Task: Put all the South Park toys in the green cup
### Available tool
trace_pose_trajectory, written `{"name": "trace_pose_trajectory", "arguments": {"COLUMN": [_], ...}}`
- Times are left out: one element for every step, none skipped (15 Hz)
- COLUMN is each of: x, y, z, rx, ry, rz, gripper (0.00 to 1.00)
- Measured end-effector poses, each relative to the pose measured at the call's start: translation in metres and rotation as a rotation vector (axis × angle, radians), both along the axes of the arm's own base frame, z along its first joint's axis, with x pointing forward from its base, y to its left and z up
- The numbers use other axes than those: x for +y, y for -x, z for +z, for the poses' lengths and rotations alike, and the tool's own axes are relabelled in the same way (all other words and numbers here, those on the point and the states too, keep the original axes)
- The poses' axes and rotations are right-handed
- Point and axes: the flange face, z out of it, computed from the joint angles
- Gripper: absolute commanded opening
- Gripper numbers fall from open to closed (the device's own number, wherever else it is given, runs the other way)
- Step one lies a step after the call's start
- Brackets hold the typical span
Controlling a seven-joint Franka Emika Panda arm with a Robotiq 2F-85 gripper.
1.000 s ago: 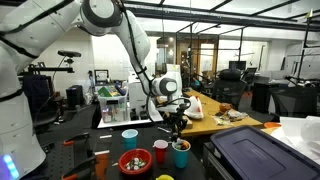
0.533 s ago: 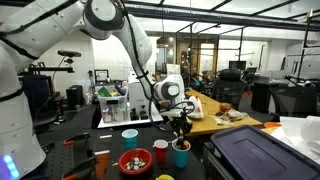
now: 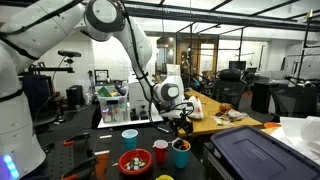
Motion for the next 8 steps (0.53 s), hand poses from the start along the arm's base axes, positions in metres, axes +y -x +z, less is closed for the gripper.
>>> {"name": "trace_pose_trajectory", "arguments": {"x": [0.002, 0.004, 0.007, 0.011, 0.015, 0.018, 0.021, 0.023], "y": [0.0, -0.001, -0.002, -0.002, -0.002, -0.002, -0.001, 0.001], "z": [0.0, 0.001, 0.003, 0.007, 0.013, 0.02, 0.028, 0.038], "rx": [-0.001, -0.003, -0.005, -0.008, -0.009, -0.005, 0.001, 0.011], "ry": [-0.003, -0.007, -0.013, -0.018, -0.022, -0.026, -0.029, -0.03], "rz": [0.001, 0.003, 0.006, 0.009, 0.011, 0.012, 0.011, 0.009], "gripper": [1.0, 1.0, 1.0, 1.0, 1.0, 1.0, 1.0, 1.0]}}
